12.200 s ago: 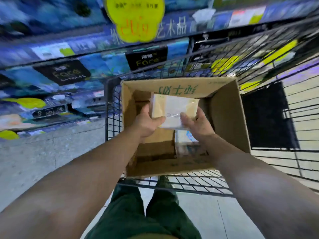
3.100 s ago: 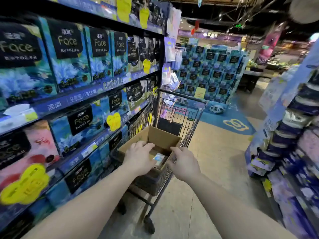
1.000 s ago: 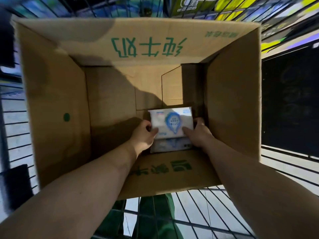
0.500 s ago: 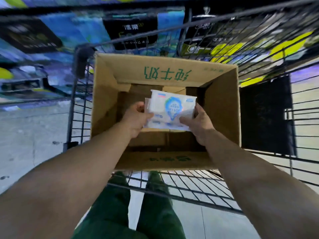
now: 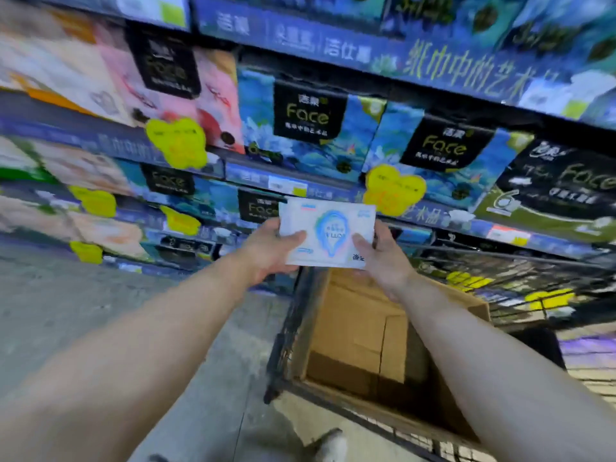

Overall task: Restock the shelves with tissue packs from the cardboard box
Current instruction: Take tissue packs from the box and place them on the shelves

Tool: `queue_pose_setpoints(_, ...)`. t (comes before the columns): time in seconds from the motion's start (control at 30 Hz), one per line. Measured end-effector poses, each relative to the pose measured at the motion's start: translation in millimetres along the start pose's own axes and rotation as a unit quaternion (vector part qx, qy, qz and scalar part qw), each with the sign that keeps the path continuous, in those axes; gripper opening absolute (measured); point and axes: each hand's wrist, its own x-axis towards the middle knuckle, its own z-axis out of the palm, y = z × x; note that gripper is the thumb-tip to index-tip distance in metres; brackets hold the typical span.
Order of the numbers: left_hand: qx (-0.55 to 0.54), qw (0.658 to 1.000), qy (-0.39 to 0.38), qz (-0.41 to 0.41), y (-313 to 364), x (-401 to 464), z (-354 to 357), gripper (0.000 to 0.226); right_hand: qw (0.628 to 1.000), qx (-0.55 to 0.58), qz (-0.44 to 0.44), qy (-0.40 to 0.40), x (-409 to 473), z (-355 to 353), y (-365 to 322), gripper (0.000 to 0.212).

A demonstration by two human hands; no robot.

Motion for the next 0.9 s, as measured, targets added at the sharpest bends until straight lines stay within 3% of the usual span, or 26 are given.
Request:
queue_pose_setpoints(0.1,-0.006,0.999,0.026,0.044,28.3,-29.6,-116.6,0.040,0.997,-0.025,-0.072,-0.002,4.0,96.1,-71.3,0.040)
queue_pose_setpoints(0.23,-0.009,0.991,0.095,0.095,62.8,-91.5,-274.4,0.016,0.991,-0.002,-0.127,-0.032,4.4,251.1,-153.6,0.027)
queue_pose_setpoints(0.4,0.005,0.970,0.202,0.139,88.9,-161.8,-448.6,0.013,0.975,0.029,-0.194,-0.108,1.4,428.9,-246.4,0.024)
queue_pose_setpoints(0.47,0.000,0.958,0.242,0.154,92.8,-181.1,-504.5,0.014,0.965,0.019,-0.215,-0.148,1.6,485.5,-277.3,0.020)
queue_pose_setpoints(0.6,-0.019,0.937,0.297,0.181,96.8,-206.1,-599.5,0.040,0.944,0.031,-0.222,-0.244,17.6,584.8,-327.4,0.033)
queue_pose_setpoints(0.7,-0.033,0.926,0.323,0.190,101.0,-210.6,-665.1,0.022,0.924,0.006,-0.243,-0.294,40.8,654.5,-361.3,0.041)
queue_pose_setpoints(0.9,-0.051,0.876,0.429,0.213,135.4,-205.1,-794.0,0.022,0.884,0.011,-0.295,-0.362,91.7,794.3,-439.4,0.019)
